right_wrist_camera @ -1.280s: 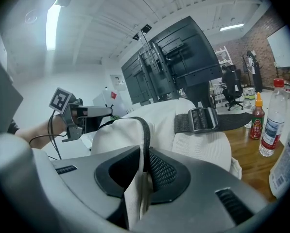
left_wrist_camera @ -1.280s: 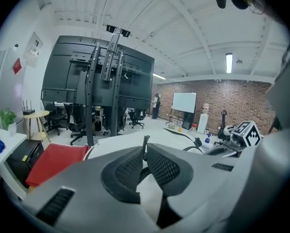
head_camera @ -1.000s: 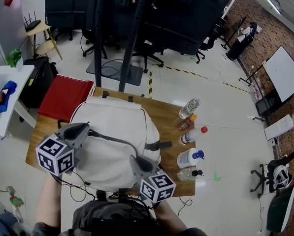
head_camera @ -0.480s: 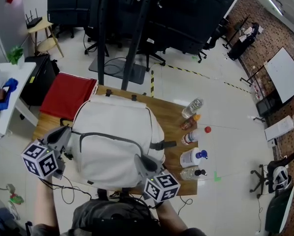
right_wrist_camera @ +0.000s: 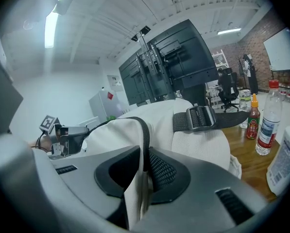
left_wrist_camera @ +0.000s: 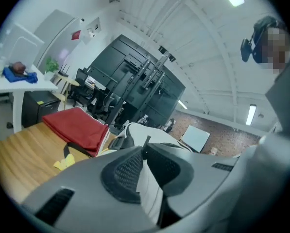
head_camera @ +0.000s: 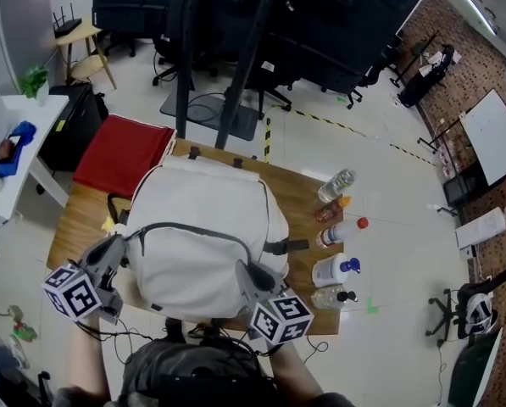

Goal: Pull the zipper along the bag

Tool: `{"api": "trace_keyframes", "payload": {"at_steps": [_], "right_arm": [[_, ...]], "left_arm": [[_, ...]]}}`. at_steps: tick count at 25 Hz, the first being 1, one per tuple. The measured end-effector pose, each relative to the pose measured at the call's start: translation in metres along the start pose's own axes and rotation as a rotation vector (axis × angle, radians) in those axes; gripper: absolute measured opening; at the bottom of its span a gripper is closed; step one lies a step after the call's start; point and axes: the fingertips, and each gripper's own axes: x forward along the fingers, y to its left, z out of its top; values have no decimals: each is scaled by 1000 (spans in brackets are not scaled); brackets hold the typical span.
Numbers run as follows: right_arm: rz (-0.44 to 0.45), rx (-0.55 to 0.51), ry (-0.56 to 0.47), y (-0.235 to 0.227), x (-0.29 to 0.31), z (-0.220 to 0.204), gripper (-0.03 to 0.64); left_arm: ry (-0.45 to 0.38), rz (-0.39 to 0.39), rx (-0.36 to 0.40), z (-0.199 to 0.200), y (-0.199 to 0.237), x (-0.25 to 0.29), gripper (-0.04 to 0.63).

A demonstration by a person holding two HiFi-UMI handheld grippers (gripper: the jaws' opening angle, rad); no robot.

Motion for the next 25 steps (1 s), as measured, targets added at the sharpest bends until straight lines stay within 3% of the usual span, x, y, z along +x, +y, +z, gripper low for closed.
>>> {"api": "trace_keyframes", "payload": {"at_steps": [6, 18, 22, 25], "right_arm": [[8, -2, 1, 1, -1, -1, 66], [25, -7, -1, 0, -2, -4, 66], [31, -6, -3, 1, -3, -4, 66], [37, -8, -1, 4, -4, -3, 66]], "left_arm": [[-50, -31, -89, -19, -3, -14, 58], [-118, -36, -94, -71, -8, -31, 60], [-90, -46, -80, -88, -8, -36, 60], [-113, -57, -106, -91, -7, -42, 60]]}}
